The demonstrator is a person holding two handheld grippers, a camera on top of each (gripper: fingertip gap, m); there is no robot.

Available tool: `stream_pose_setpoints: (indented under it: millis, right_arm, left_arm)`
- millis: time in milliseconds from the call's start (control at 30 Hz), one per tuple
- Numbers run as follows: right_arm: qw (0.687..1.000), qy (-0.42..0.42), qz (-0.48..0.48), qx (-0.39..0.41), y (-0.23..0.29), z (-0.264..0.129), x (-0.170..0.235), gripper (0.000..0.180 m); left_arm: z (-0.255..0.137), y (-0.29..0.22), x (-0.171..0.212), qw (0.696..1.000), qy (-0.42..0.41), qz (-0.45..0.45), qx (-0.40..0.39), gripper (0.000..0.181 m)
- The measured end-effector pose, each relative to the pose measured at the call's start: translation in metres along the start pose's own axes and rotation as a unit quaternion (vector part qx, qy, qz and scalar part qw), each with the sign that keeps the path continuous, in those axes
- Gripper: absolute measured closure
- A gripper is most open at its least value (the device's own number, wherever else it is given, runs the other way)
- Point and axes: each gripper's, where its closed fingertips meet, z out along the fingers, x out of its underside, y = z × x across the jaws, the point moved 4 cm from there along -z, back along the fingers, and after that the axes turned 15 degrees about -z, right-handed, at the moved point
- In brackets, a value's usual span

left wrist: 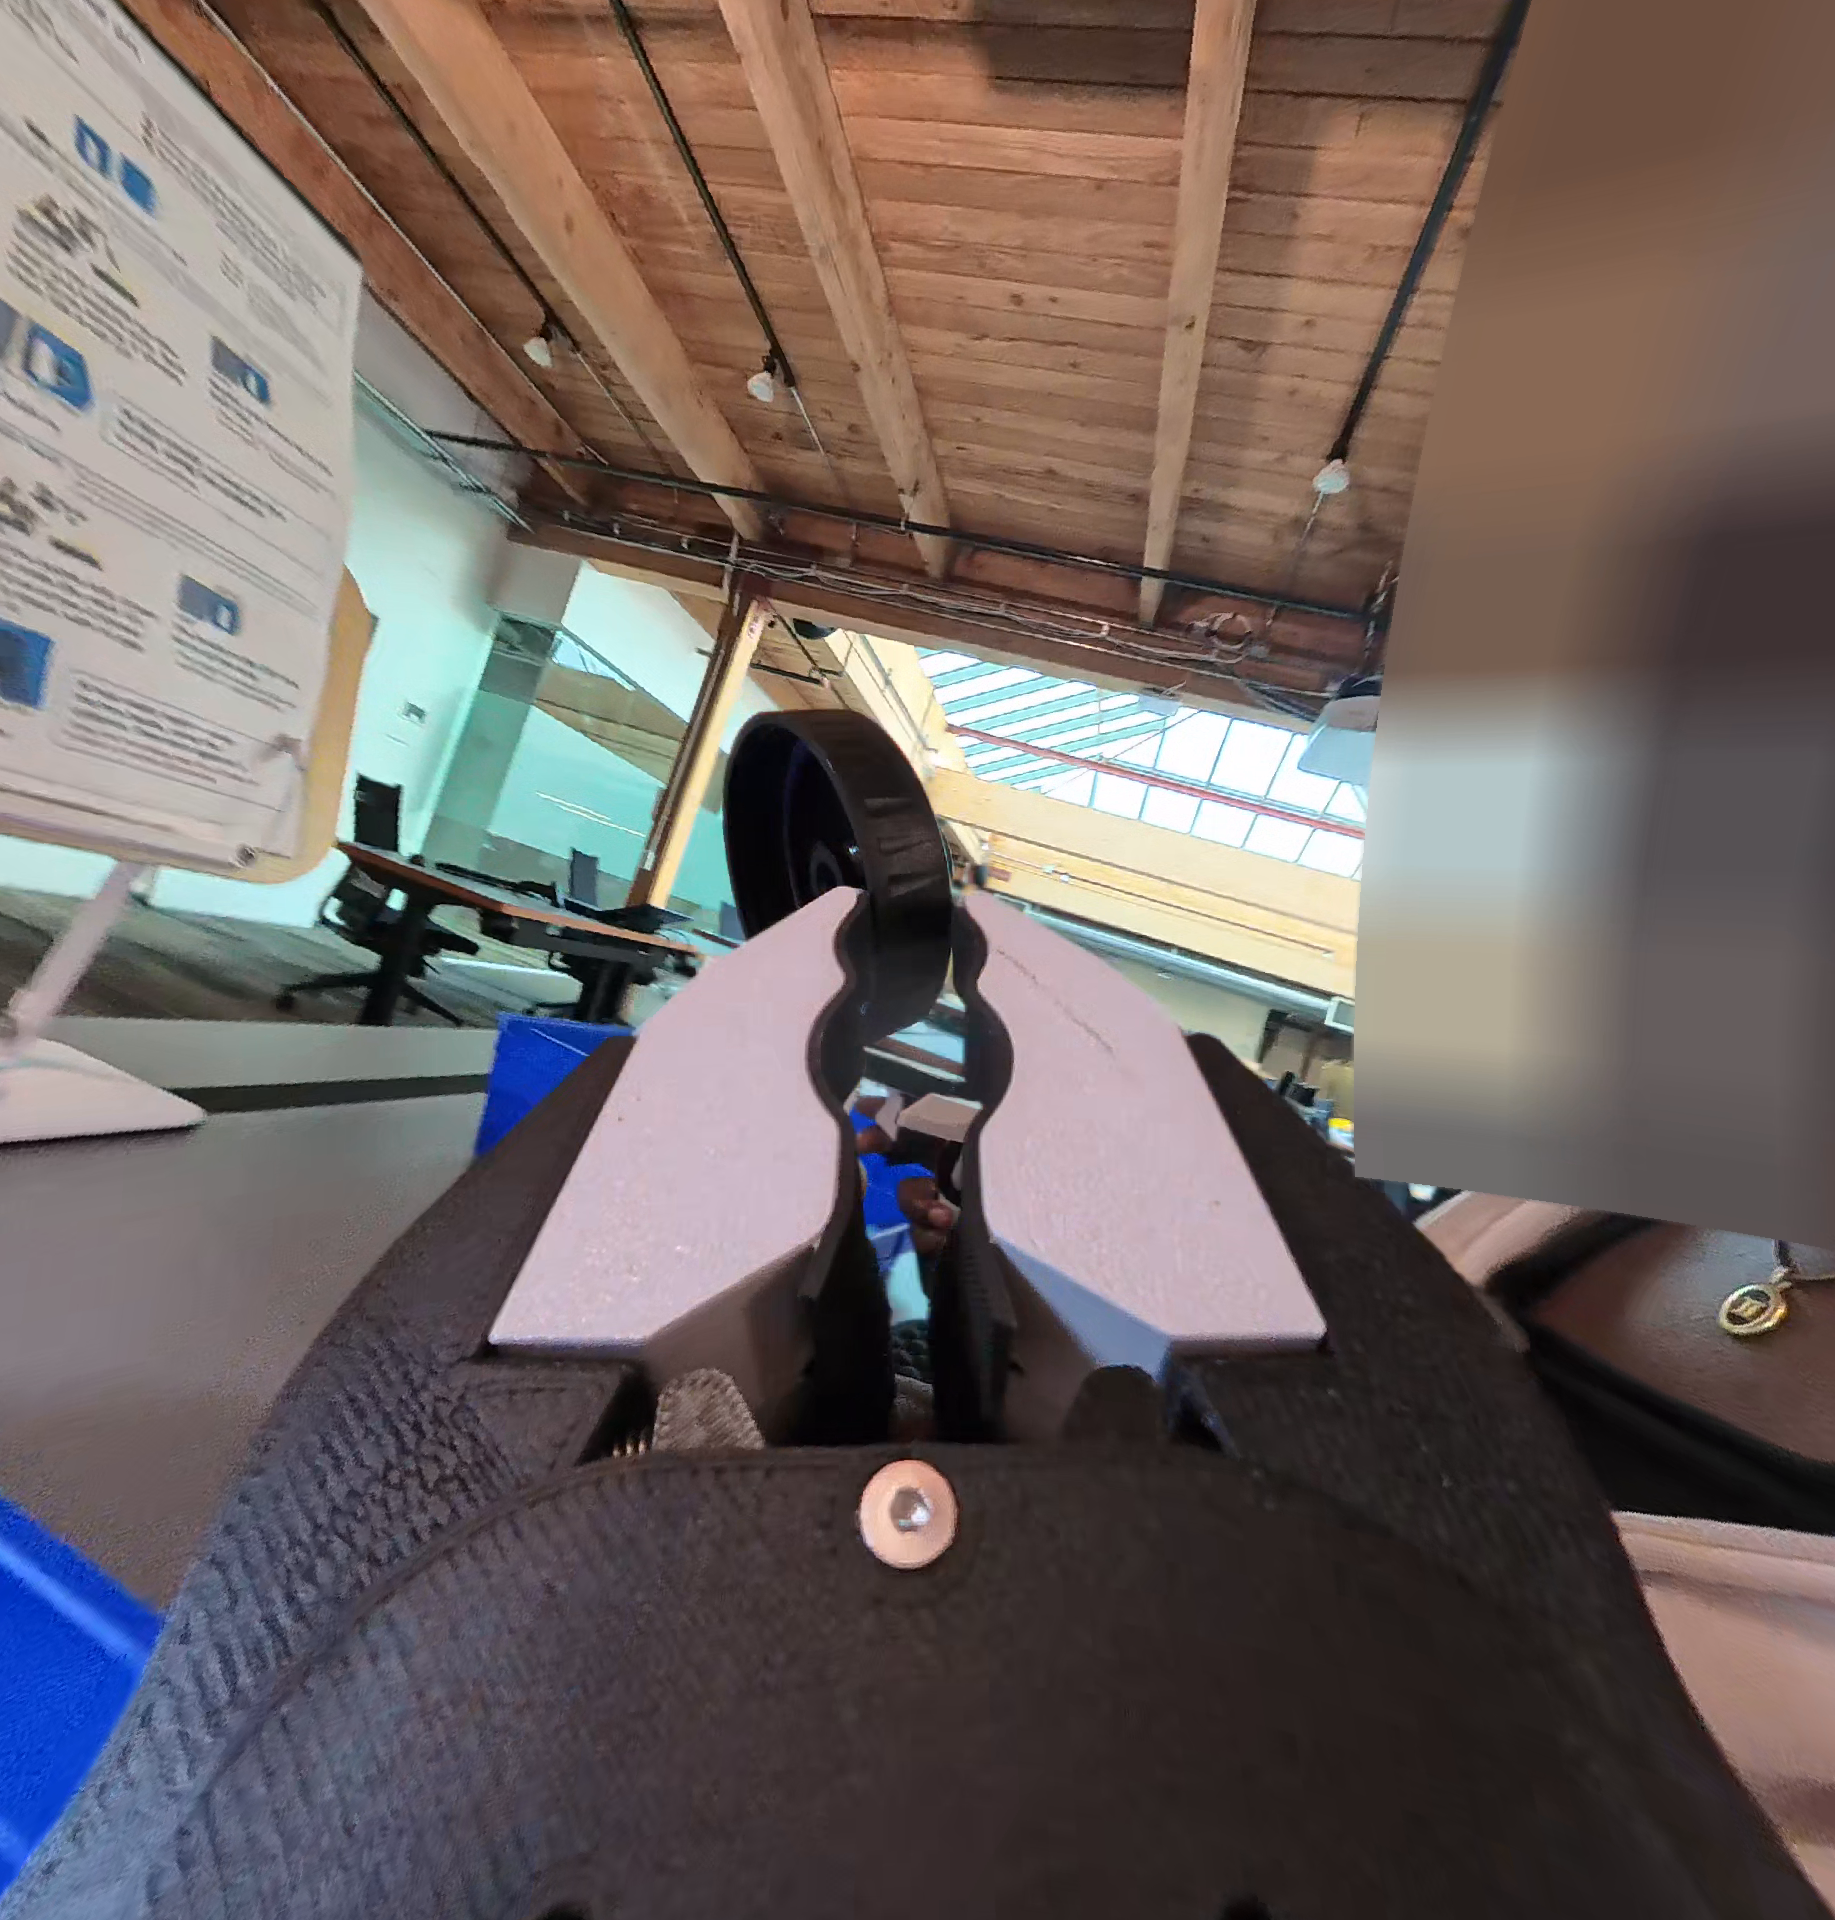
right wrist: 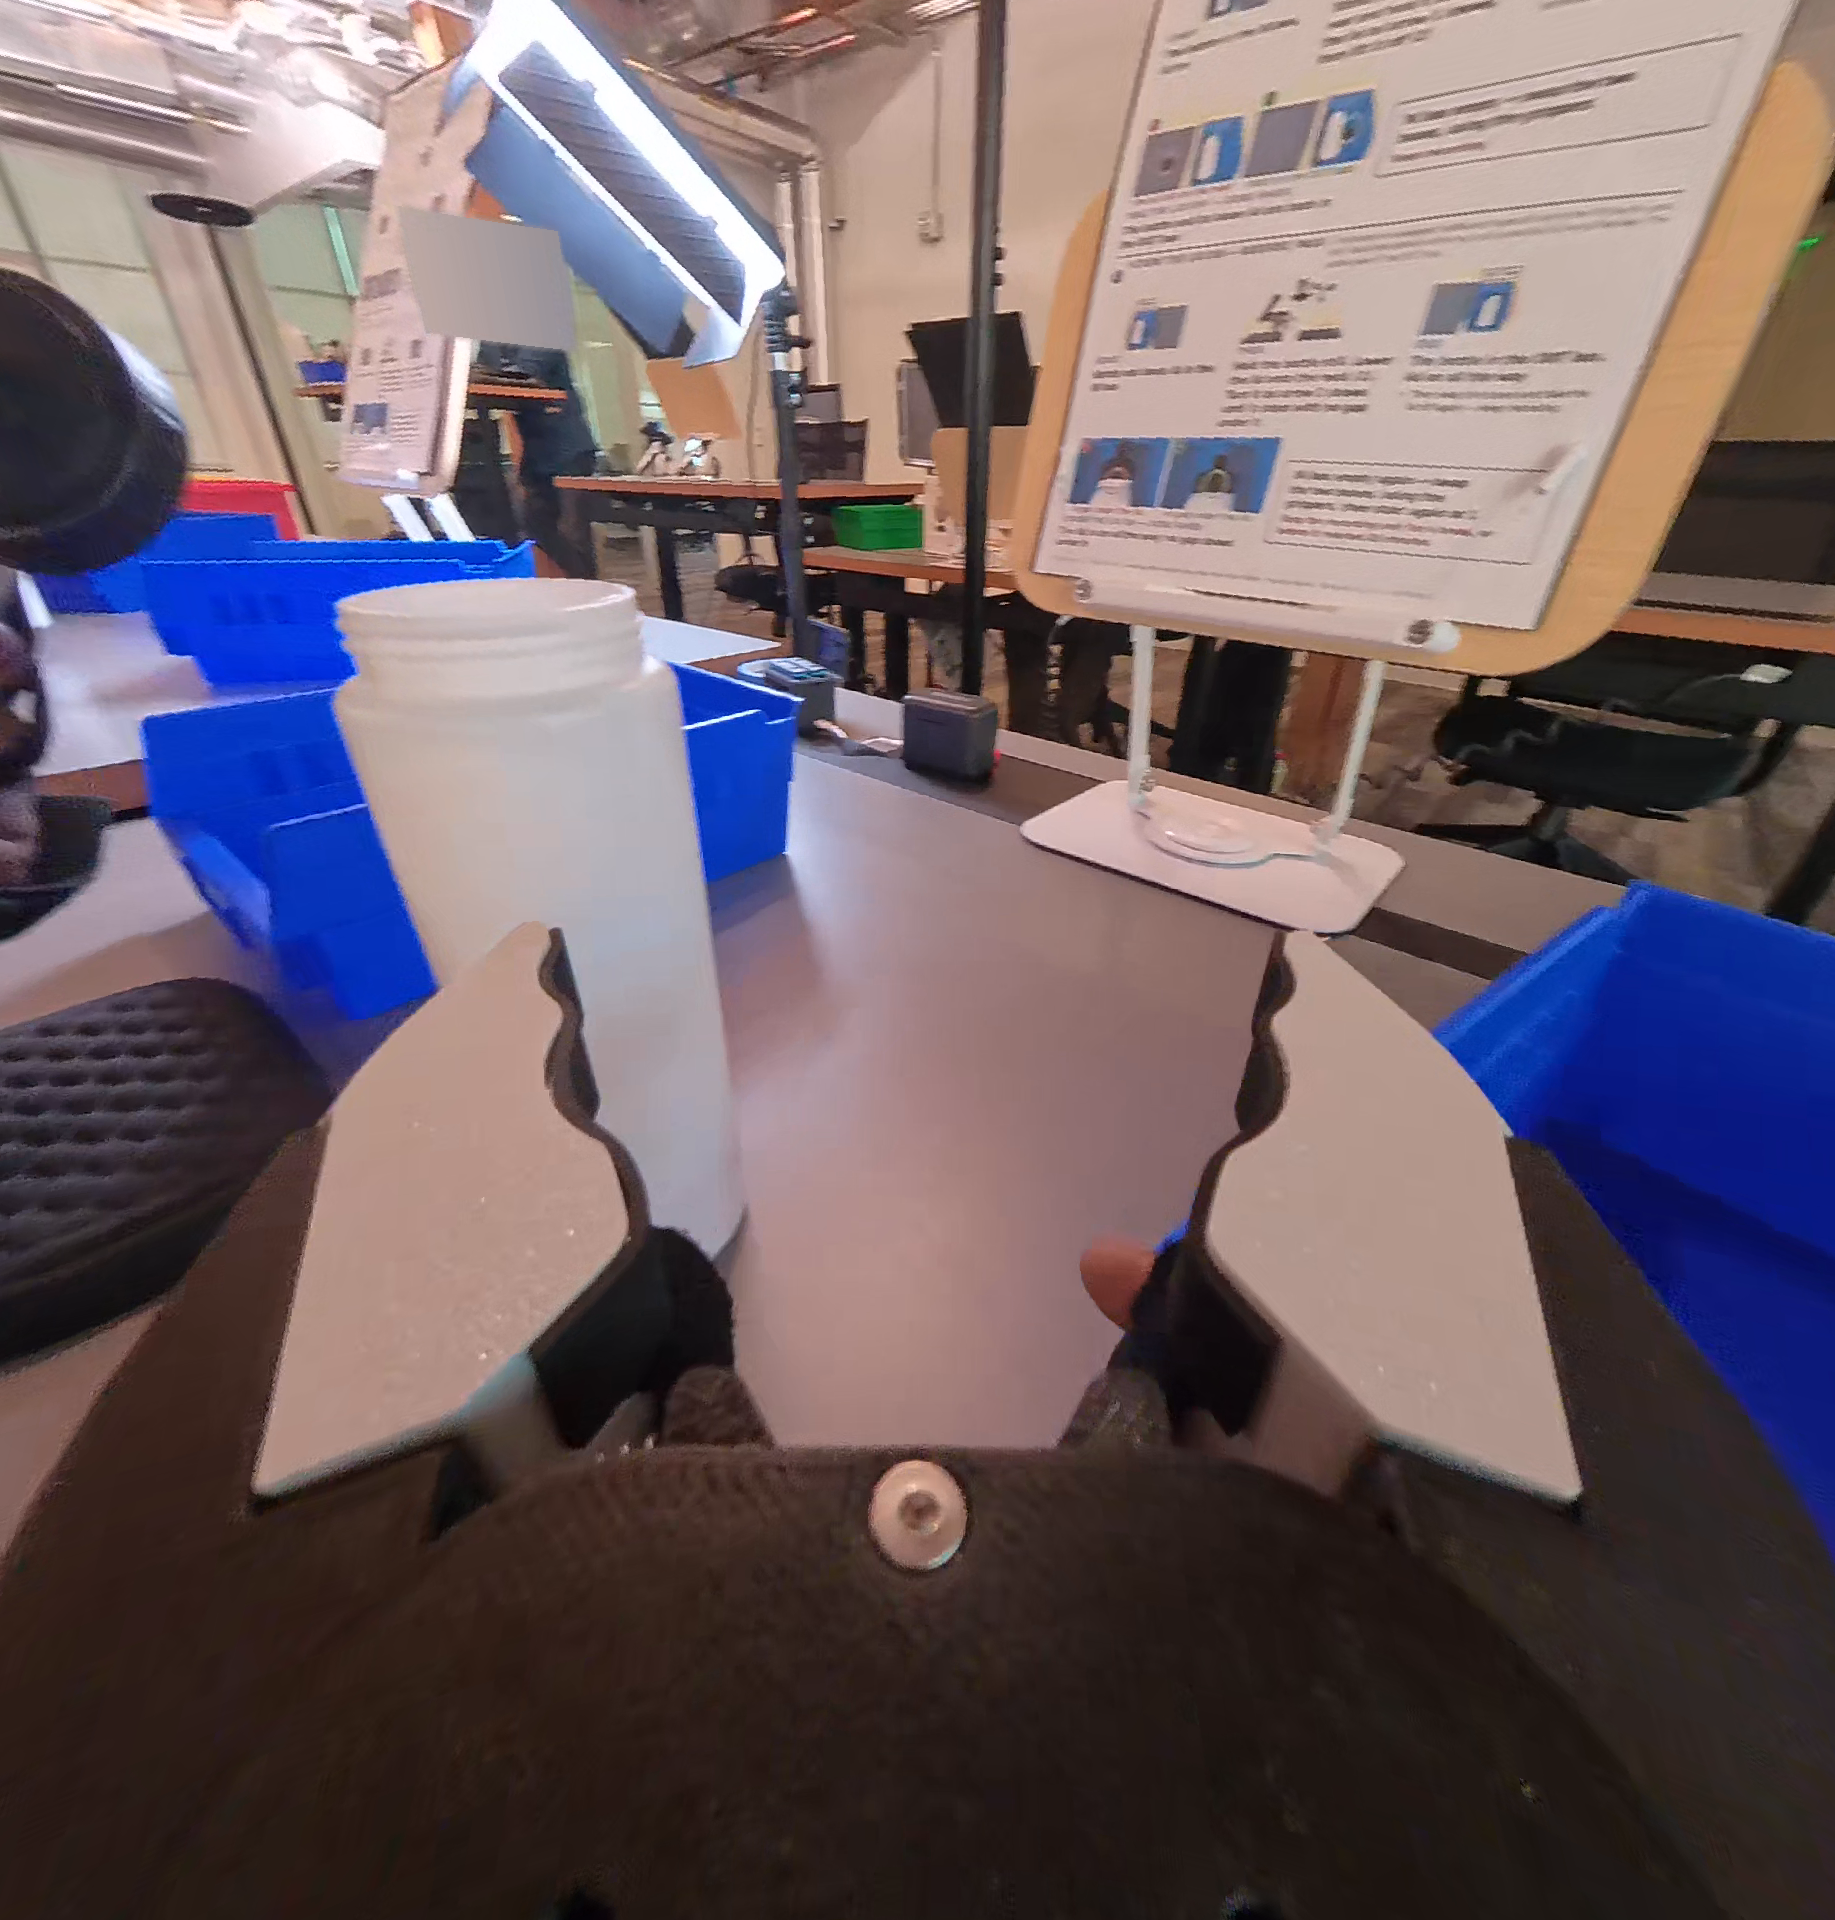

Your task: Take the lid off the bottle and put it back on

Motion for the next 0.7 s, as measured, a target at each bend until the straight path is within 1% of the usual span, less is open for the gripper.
stream_pose_setpoints:
  millis: [33, 100, 200, 233, 300, 400, 467, 600, 700]
  right_arm:
    - [1.000, -0.005, 0.002, -0.015, 0.004, 0.001, -0.002, 0.059]
    - [0.998, -0.032, -0.010, -0.049, 0.017, 0.000, -0.014, 0.074]
    - [0.985, -0.120, -0.073, -0.102, 0.048, -0.007, -0.048, 0.105]
    - [0.979, -0.133, -0.101, -0.120, 0.060, -0.009, -0.057, 0.116]
    - [0.971, -0.127, -0.150, -0.140, 0.081, -0.008, -0.068, 0.131]
    - [0.953, -0.118, -0.232, -0.156, 0.110, -0.003, -0.079, 0.139]
    - [0.941, -0.116, -0.272, -0.167, 0.127, 0.001, -0.083, 0.140]
    - [0.933, -0.122, -0.286, -0.183, 0.144, 0.011, -0.088, 0.140]
    - [0.932, -0.119, -0.291, -0.179, 0.145, 0.016, -0.088, 0.143]
  left_arm:
    - [0.003, 0.001, 0.005, 1.000, 0.005, -0.015, 0.002, 0.167]
    - [0.007, 0.003, 0.013, 0.999, 0.013, -0.038, 0.000, 0.167]
    - [0.011, 0.000, 0.022, 0.997, 0.020, -0.074, 0.005, 0.168]
    - [0.012, -0.001, 0.025, 0.996, 0.028, -0.087, 0.005, 0.168]
    - [0.014, -0.003, 0.033, 0.994, 0.044, -0.095, -0.003, 0.168]
    - [0.018, -0.008, 0.047, 0.994, 0.072, -0.077, -0.015, 0.167]
    - [0.021, -0.011, 0.056, 0.994, 0.092, -0.051, -0.026, 0.167]
    - [0.027, -0.015, 0.069, 0.991, 0.126, -0.011, -0.037, 0.167]
    - [0.031, -0.020, 0.074, 0.990, 0.137, -0.016, -0.025, 0.167]
